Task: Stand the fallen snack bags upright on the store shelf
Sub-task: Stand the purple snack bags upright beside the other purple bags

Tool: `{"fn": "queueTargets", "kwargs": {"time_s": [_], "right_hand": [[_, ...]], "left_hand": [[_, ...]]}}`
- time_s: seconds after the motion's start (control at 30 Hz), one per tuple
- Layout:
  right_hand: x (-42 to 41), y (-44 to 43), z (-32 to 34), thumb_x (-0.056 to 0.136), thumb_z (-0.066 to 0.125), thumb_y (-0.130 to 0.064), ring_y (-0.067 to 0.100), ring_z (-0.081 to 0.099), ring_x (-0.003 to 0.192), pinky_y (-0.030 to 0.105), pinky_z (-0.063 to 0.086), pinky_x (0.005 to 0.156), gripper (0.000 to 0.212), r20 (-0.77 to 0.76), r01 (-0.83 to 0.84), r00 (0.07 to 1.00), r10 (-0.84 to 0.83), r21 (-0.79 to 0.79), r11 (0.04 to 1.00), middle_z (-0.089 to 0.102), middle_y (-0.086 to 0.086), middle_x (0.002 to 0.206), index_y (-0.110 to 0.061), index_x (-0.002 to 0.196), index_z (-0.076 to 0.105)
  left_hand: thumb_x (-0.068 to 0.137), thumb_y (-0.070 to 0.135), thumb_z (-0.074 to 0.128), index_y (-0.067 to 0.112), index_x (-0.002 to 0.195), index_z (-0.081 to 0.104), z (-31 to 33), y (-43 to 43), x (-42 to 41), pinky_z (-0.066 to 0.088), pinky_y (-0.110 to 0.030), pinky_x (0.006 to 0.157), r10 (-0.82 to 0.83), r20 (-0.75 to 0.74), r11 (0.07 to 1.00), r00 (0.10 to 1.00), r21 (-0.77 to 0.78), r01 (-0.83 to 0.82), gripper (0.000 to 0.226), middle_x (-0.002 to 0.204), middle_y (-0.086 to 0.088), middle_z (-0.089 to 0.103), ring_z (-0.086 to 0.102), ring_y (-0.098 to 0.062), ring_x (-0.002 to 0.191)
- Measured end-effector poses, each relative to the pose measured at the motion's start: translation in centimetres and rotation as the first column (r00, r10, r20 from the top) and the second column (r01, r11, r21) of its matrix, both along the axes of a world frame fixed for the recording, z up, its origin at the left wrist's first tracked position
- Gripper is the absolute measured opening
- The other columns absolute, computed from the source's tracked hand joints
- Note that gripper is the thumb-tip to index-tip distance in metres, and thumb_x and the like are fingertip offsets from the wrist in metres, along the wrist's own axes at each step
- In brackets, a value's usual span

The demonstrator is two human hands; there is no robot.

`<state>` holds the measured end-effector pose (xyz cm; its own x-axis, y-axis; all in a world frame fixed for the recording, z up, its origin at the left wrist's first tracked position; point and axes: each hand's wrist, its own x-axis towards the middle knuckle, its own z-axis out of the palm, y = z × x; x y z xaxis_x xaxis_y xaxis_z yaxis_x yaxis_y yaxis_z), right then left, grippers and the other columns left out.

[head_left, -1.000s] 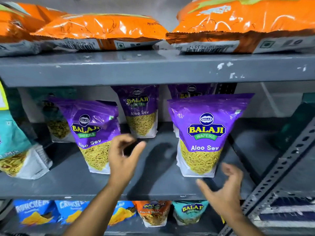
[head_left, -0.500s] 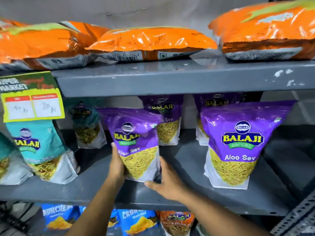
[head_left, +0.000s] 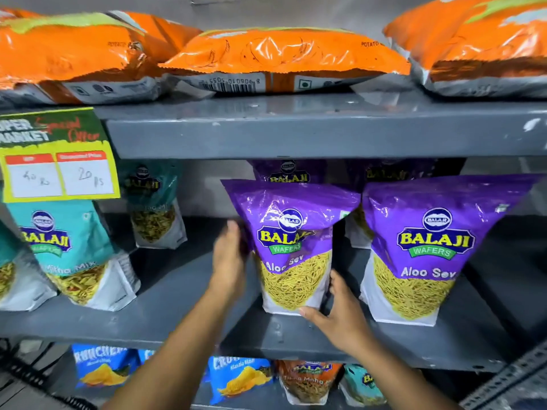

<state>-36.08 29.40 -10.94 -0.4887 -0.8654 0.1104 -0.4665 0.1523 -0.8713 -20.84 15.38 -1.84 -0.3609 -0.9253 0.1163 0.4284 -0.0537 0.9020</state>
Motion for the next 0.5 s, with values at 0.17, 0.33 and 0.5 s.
{"fn": "queueTargets", "kwargs": {"time_s": [0.17,0.33,0.5], "right_hand": [[0.0,0.3,0.0,0.066,0.081,-0.047,0.008,0.056,0.122,0.018,0.042,0.09,0.094,-0.008,-0.005,1.0,0.005,0.022,1.0,0.057,-0.01,0.136,-0.024,0.143,0.032],[-0.2,0.4,0.0,0.07,0.082,-0.041,0.019,0.052,0.131,0.037,0.046,0.103,0.096,-0.044,0.008,0.999,-0.007,0.019,1.0,0.053,0.001,0.144,-0.015,0.146,0.029],[-0.1,0.6,0.2,0.071,0.081,-0.039,0.015,0.058,0.123,0.027,0.046,0.095,0.085,-0.057,-0.009,0.998,0.009,0.001,1.0,0.06,-0.003,0.135,-0.021,0.14,0.035]], "left_hand": [[0.056,0.028,0.087,0.019,0.102,0.062,9.6,-2.1,1.8,0.054,-0.039,0.088,0.184,0.291,0.869,0.939,-0.495,-0.017,0.053,0.095,-0.004,0.072,0.067,-0.016,0.088],[0.064,0.076,0.06,0.034,0.12,0.06,14.9,0.7,-0.3,0.039,-0.026,0.098,0.604,0.669,0.462,0.434,-0.737,0.493,0.07,0.129,0.002,0.064,0.057,-0.021,0.119],[0.09,0.053,0.048,0.024,0.104,0.065,15.2,1.5,-3.2,0.04,-0.029,0.076,0.689,0.628,0.276,0.362,-0.689,0.67,0.037,0.113,-0.005,0.068,0.059,-0.029,0.105]]}}
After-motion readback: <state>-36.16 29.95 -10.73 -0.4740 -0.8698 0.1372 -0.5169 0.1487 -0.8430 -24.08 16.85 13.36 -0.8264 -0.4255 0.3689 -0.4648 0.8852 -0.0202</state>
